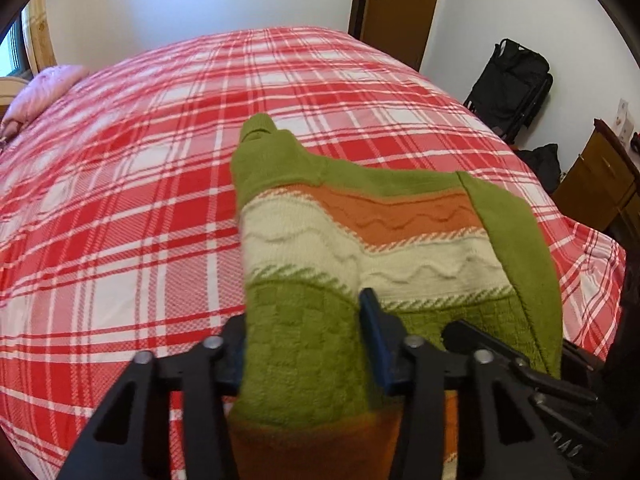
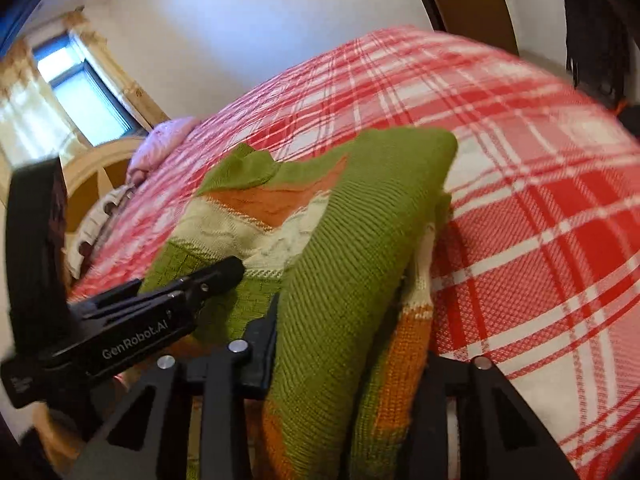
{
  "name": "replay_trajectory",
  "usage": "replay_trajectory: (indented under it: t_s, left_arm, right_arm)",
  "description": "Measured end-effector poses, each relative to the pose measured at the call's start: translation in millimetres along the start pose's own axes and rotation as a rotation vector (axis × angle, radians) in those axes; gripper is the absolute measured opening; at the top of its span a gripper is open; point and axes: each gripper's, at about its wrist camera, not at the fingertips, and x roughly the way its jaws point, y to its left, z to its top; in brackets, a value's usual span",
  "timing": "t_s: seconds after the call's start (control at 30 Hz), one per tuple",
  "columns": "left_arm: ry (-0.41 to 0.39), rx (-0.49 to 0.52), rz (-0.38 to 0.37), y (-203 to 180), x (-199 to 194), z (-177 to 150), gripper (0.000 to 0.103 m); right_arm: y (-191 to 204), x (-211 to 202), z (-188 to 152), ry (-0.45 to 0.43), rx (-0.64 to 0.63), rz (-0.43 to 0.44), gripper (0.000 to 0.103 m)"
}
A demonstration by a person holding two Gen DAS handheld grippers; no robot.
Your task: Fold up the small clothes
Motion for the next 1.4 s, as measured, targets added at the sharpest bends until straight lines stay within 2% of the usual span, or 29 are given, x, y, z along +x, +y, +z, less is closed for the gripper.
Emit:
replay_trajectory:
  t_s: [0.13,0.37,0.6,0.93,1.4]
  left_arm:
    - [-0.025,0.004,0.012,1.3,-17.9,-2.7,0.035]
    - [-0.017,0.016,0.026,-5.3,-33.7,-14.1,0.034]
    - [0.0,0.055,0.027,-24.6,-42.3,-30.5,0.034]
    - [0.0,0.078,0.03,-38.6,-54.5,-49.7,0.034]
    - [-0.006,0.092,0.045,-42.6,-69.7,-59.2,0.033]
  right_arm:
    - [8.8,-12.1,-2.1,-0.023,-0.016,-0.005,0.035]
    - [9.5,-41.6,-18.1,-0.031,0.021,0.02,0.035]
    - [9.9,-64.2,-37.3,-0.039,0.031,-0.005,0.035]
    - [7.5,-80.2,-56.5,-0.038,0.057,-0.011,0.035]
    - [22.4,-92.7,-62.8,-0.045,0.042,0.012,0.035]
